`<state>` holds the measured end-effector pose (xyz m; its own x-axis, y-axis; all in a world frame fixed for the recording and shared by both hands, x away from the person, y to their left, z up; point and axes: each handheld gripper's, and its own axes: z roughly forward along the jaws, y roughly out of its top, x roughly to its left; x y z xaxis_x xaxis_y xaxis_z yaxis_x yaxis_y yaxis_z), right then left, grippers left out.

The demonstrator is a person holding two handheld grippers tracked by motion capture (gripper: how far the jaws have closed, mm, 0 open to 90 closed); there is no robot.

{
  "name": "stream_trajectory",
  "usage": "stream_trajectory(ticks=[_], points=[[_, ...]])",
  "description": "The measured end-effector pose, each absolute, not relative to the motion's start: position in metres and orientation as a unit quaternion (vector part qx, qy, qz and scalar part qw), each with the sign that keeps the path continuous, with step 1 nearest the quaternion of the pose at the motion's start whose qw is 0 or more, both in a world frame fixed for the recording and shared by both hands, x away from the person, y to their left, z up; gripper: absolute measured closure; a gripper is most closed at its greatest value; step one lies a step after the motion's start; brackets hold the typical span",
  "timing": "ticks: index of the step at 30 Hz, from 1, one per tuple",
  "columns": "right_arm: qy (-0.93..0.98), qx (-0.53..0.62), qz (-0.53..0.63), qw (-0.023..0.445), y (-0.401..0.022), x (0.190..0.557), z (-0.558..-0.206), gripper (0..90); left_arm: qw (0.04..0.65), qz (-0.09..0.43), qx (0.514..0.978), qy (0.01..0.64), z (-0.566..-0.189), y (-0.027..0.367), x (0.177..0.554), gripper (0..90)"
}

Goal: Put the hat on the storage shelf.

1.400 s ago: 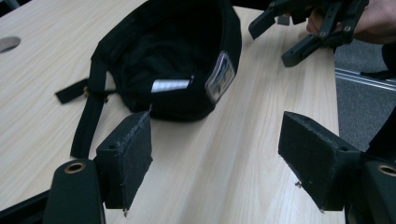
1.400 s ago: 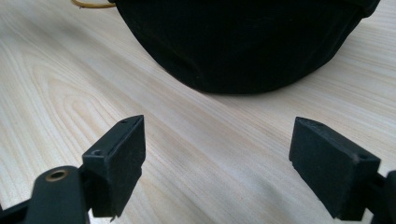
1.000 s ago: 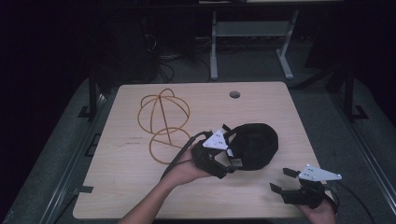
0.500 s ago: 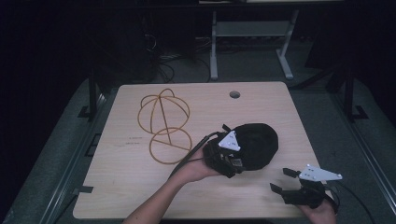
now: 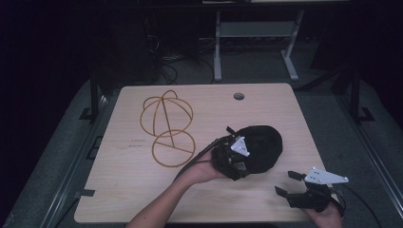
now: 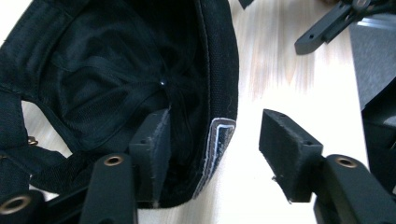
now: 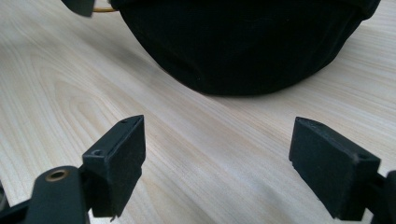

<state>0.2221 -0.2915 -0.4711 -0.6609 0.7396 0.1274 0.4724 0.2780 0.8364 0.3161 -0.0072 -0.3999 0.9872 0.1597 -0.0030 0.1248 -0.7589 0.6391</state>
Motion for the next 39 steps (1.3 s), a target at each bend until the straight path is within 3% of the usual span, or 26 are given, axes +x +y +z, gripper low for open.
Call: stream_trajectory(ticks=[8,13,18,19,39], points=[[0.786,0.384,0.461,0.146,-0.292,0.222,-0.471,18.2,0.335,0.015,0.94,0.066,-0.403,-0.007,0.318,66.9],[0.787,0.387,0.46,0.143,-0.291,0.223,-0.472,18.2,0.34,-0.023,0.938,0.057,-0.406,-0.007,0.32,79.6],[0.779,0.397,0.467,0.135,-0.29,0.222,-0.471,16.8,0.35,-0.031,0.935,0.059,-0.404,-0.006,0.322,80.5],[0.771,0.406,0.474,0.129,-0.291,0.223,-0.471,13.1,0.357,-0.033,0.932,0.061,-0.401,-0.004,0.322,80.5],[0.754,0.401,0.507,0.119,-0.283,0.226,-0.462,13.8,0.442,-0.065,0.891,0.08,-0.368,0.015,0.326,81.1]])
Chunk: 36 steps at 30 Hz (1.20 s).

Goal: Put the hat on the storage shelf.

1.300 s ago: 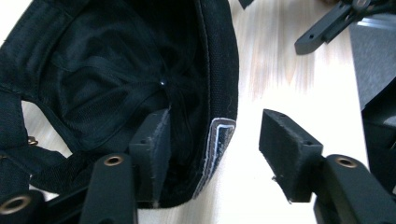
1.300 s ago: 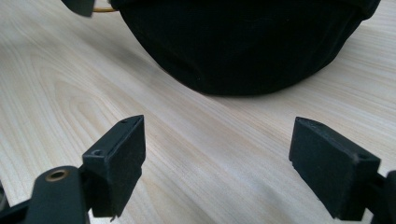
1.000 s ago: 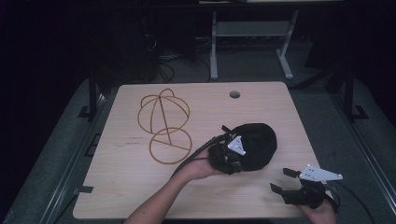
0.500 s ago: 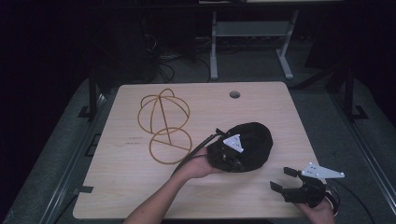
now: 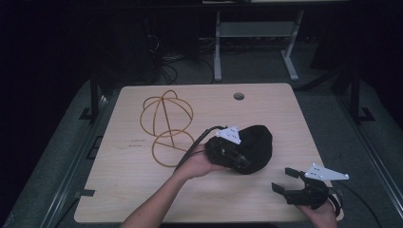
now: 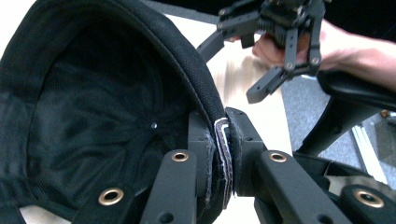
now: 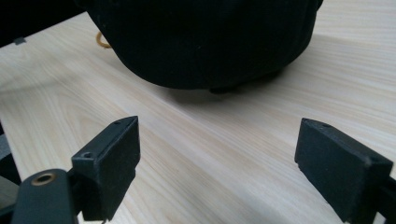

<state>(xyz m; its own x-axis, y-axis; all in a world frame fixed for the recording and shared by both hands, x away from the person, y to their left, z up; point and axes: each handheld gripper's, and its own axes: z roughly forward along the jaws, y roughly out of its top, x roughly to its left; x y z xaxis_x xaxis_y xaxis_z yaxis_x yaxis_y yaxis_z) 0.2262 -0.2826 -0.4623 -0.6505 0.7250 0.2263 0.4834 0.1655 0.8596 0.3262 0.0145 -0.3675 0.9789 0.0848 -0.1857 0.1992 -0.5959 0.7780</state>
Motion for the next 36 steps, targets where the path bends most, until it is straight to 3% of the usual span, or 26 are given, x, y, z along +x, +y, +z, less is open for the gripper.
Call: stream_trajectory(ticks=[21,36], points=[[0.73,0.376,0.554,0.134,-0.273,0.228,-0.449,14.6,0.483,-0.085,0.869,0.055,-0.339,0.014,0.317,81.0],[0.695,0.353,0.608,0.15,-0.281,0.225,-0.408,14.6,0.503,-0.068,0.861,0.023,-0.3,0.013,0.304,81.0]])
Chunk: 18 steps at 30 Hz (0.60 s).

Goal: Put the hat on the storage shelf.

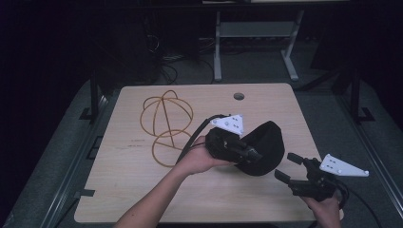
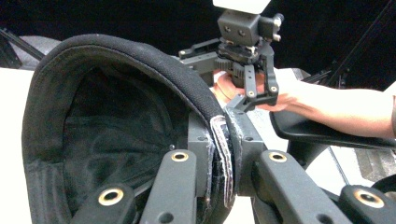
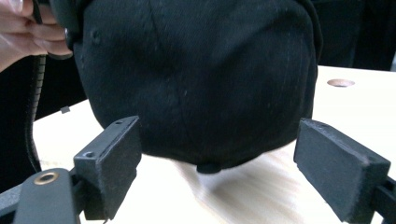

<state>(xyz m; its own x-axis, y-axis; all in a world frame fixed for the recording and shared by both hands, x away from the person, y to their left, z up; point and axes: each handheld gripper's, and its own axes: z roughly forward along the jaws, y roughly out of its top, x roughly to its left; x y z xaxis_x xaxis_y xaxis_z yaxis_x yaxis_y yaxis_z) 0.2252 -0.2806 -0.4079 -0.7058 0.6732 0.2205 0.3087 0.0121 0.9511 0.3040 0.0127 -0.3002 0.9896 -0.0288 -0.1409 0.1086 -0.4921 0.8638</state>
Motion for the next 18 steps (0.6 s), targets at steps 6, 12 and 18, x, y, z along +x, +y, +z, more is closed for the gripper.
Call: stream_trajectory(ticks=[6,12,18], points=[[0.694,0.329,0.62,0.157,-0.277,0.231,-0.398,19.5,0.502,-0.069,0.862,0.004,-0.294,0.009,0.298,80.9],[0.688,0.328,0.633,0.136,-0.275,0.235,-0.404,27.4,0.499,-0.072,0.863,-0.007,-0.292,0.006,0.294,80.9],[0.692,0.312,0.641,0.113,-0.269,0.237,-0.411,37.7,0.491,-0.068,0.868,-0.021,-0.29,0.0,0.29,80.9]])
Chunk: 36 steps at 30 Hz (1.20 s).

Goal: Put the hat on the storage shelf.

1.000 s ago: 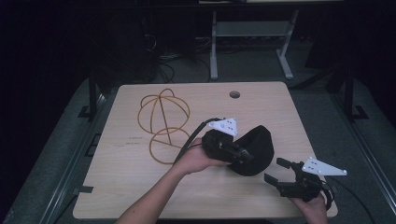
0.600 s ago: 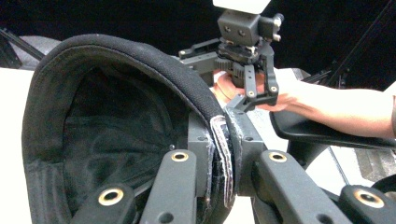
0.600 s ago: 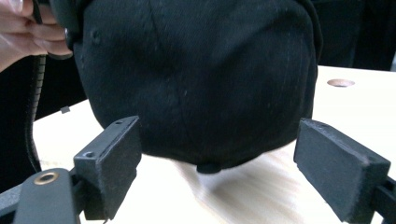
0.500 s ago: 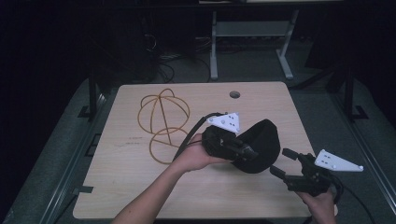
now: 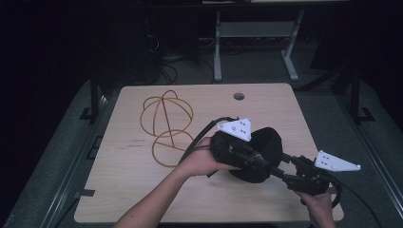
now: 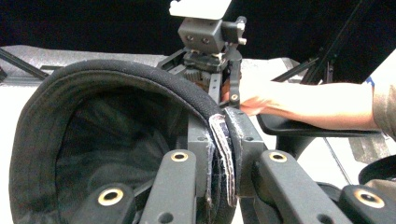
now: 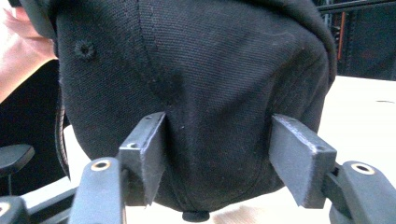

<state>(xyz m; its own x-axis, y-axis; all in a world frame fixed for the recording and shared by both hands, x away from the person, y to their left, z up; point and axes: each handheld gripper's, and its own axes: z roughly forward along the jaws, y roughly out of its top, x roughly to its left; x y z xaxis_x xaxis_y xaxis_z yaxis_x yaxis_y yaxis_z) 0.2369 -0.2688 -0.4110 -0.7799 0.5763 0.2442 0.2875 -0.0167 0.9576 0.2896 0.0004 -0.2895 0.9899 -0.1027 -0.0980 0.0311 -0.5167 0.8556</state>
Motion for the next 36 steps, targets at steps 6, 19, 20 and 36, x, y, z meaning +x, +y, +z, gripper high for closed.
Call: stream_trajectory(ticks=[6,19,20,36], points=[[0.695,0.298,0.645,0.111,-0.266,0.236,-0.413,52.8,0.486,-0.063,0.871,-0.026,-0.288,-0.002,0.288,80.8],[0.7,0.281,0.644,0.125,-0.259,0.234,-0.413,87.3,0.485,-0.059,0.872,-0.015,-0.292,0.005,0.293,80.7],[0.696,0.283,0.646,0.131,-0.26,0.234,-0.412,88.1,0.488,-0.054,0.871,-0.011,-0.294,0.011,0.294,80.4],[0.713,0.294,0.621,0.139,-0.265,0.239,-0.402,88.9,0.46,0.043,0.885,0.055,-0.3,0.041,0.287,46.6]])
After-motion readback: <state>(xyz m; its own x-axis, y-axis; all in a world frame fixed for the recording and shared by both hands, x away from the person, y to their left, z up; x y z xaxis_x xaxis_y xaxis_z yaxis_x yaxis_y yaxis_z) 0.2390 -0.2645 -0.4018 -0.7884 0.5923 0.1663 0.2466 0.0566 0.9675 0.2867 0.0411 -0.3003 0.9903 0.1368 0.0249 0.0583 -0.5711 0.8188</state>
